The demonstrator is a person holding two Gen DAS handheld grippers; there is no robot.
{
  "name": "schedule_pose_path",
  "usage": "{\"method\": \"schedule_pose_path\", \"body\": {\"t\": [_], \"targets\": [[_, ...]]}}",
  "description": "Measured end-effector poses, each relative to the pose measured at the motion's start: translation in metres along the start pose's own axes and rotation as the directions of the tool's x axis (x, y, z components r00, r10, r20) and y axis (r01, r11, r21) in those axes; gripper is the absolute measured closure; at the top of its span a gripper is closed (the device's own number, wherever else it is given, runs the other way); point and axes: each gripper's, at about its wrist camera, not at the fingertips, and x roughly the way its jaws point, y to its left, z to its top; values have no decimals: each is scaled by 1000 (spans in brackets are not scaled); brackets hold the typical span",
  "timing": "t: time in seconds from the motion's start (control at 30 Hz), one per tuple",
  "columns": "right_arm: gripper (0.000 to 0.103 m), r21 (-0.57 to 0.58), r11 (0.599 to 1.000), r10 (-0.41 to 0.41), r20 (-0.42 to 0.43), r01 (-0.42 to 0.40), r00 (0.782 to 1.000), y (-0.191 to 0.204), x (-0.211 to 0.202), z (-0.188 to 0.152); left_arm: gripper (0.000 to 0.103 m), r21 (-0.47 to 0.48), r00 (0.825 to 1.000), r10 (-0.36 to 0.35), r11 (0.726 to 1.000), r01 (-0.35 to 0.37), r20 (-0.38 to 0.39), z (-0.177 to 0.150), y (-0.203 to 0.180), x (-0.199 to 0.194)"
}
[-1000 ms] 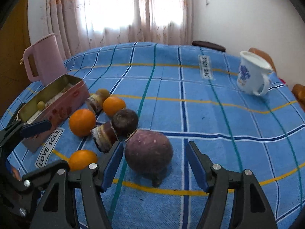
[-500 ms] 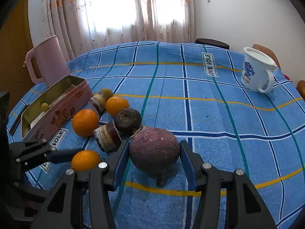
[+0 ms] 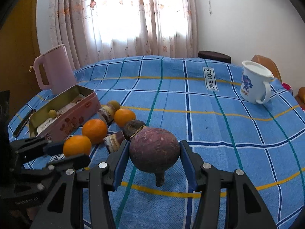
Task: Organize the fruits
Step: 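Grasp an orange with the left gripper while the right gripper holds the purple root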
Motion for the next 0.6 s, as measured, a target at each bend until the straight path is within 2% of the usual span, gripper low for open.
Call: {"method": "schedule_pose_path", "body": {"t": [0.23,0.6], "targets": [[49,-15,1000,4,47,-3,999,3,-8,1,67,-22,998,23,1000,-22,60,2,7,-11],[49,-31,1000,4,119,0,993,7,-21,-1,67,12,988,67,998,-69,136,4,2,-25]]}}
